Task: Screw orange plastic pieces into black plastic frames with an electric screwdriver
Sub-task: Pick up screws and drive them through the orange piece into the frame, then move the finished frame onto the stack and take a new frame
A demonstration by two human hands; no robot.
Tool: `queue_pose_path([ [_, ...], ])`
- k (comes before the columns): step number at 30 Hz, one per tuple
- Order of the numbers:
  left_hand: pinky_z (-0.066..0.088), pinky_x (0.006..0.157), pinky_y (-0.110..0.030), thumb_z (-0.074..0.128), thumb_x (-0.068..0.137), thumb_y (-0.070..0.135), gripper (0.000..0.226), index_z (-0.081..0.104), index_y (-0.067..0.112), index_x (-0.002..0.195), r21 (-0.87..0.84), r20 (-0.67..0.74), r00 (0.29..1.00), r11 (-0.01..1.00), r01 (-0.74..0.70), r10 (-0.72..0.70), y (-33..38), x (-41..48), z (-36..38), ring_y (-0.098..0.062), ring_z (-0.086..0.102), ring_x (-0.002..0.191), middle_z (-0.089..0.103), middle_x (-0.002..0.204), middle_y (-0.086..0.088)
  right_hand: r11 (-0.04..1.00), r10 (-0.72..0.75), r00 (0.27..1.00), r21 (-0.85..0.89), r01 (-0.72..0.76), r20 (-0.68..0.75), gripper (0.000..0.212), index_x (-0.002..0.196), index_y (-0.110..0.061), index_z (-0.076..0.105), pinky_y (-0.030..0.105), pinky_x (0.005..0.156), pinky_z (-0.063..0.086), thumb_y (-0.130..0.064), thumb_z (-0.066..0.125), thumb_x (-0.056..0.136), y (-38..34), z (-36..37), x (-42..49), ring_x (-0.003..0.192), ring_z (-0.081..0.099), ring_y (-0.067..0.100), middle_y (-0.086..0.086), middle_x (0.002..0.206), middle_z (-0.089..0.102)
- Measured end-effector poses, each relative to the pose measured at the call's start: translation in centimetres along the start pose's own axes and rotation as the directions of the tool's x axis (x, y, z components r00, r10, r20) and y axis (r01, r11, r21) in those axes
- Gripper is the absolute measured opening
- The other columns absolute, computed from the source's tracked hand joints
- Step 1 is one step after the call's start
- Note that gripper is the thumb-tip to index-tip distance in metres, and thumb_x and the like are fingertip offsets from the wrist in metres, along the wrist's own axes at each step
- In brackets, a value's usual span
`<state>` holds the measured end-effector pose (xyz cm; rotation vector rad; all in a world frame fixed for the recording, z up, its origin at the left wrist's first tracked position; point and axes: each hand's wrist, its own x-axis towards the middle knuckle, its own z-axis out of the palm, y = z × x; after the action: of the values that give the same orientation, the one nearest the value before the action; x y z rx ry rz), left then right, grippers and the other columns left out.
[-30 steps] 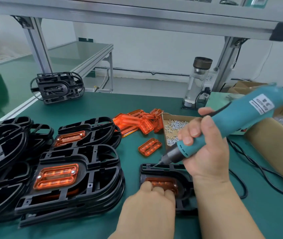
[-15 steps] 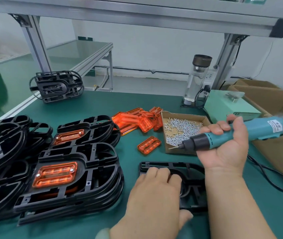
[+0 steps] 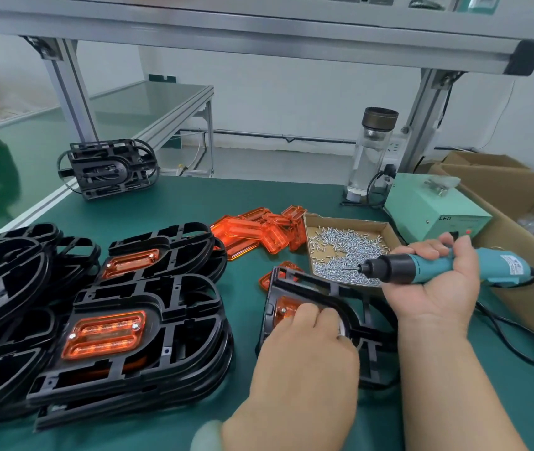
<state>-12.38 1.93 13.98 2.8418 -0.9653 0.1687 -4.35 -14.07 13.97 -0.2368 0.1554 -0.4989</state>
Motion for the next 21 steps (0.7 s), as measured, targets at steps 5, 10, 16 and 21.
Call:
queue_pose_path([
  [5, 0.029, 0.073, -0.031, 0.03, 0.081, 0.011, 0.038, 0.067, 0.014, 0.089, 0.134, -0.049, 0.998, 0.991, -0.028, 0.035, 0.9, 0.2, -2.7, -0.025, 0.043, 0.1, 0.053, 0.102, -0.005, 1.0, 0.022, 1.0, 0.008, -0.022, -0.004, 0.021, 0.079, -0.021, 0.049, 0.014, 0.051, 0.041, -0.033, 0.052, 0.096, 0.1, 0.1, 0.1, 0.044, 0.045, 0.001, -0.012, 0.055, 0.045],
  [10, 0.035, 0.066, -0.031, 0.032, 0.073, 0.014, 0.035, 0.067, 0.016, 0.072, 0.093, -0.105, 0.992, 0.992, 0.08, -0.07, -0.5, -0.4, -5.1, -0.022, 0.049, 0.087, 0.056, 0.085, -0.001, 0.998, 0.034, 0.999, 0.056, -0.034, 0.013, 0.022, 0.078, -0.02, 0.05, 0.014, 0.051, 0.041, -0.034, 0.052, 0.096, -0.1, 0.1, 0.1, 0.044, 0.046, 0.0, -0.012, 0.055, 0.045],
  [16, 0.054, 0.07, -0.031, 0.065, 0.065, 0.025, 0.014, 0.072, 0.022, 0.077, 0.034, -0.18, 0.974, 0.989, 0.144, -0.135, -3.4, -2.0, -7.1, -0.018, 0.059, 0.083, 0.065, 0.087, 0.007, 0.991, 0.026, 1.0, 0.128, -0.028, 0.017, 0.024, 0.078, -0.02, 0.051, 0.013, 0.053, 0.042, -0.036, 0.05, 0.096, -0.3, -0.1, 0.3, 0.045, 0.047, 0.0, -0.012, 0.054, 0.046],
  [21, 0.019, 0.102, -0.018, 0.042, 0.091, 0.048, 0.038, 0.051, 0.036, 0.125, 0.028, -0.243, 0.945, 0.972, 0.231, -0.218, -7.4, -3.7, -8.0, -0.006, 0.033, 0.12, 0.04, 0.131, 0.023, 0.998, 0.039, 0.999, 0.058, -0.038, -0.011, 0.022, 0.079, -0.021, 0.051, 0.014, 0.056, 0.04, -0.036, 0.051, 0.096, 0.4, -0.3, 0.2, 0.045, 0.047, -0.001, -0.013, 0.055, 0.046],
])
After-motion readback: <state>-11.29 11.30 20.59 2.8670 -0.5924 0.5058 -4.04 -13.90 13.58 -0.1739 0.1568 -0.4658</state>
